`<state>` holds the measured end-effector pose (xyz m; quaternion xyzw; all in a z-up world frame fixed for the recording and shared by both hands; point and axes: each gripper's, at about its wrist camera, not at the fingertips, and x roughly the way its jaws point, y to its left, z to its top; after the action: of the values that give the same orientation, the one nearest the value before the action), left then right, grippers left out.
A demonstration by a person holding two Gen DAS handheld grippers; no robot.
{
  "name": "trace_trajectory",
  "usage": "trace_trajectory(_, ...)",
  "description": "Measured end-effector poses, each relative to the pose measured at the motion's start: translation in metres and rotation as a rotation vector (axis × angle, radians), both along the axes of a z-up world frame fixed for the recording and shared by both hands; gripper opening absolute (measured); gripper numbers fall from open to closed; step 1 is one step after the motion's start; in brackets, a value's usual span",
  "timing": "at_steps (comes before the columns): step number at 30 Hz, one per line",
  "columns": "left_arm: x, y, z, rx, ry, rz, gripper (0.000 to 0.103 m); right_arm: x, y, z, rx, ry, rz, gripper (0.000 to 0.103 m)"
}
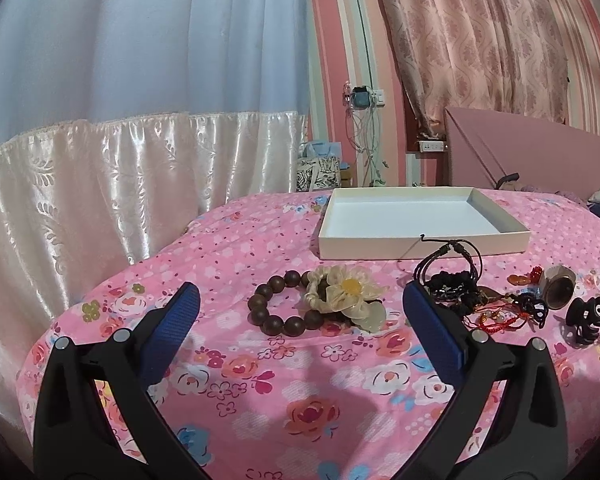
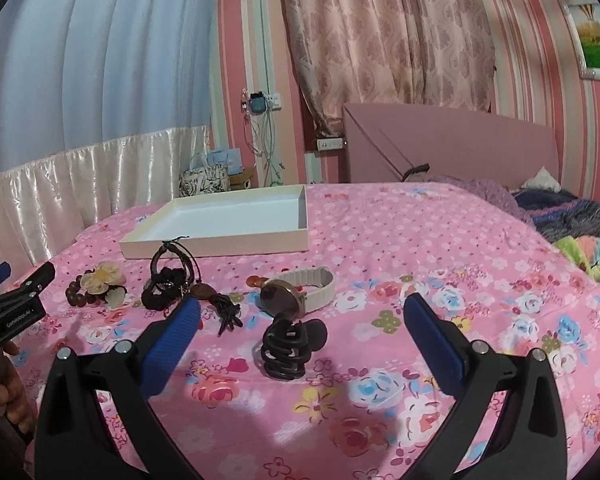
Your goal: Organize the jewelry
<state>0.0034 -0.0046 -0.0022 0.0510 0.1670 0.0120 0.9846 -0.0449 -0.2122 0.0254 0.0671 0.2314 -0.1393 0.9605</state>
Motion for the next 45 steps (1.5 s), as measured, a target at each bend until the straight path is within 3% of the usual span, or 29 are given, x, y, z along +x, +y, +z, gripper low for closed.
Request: trace_trajectory(45, -0.0008, -0.0004, -0.0011, -0.003, -0.007, 0.008, 0.1, 0.0027, 0.0058, -0.0021, -0.032, 0.03, 0.0, 0.101)
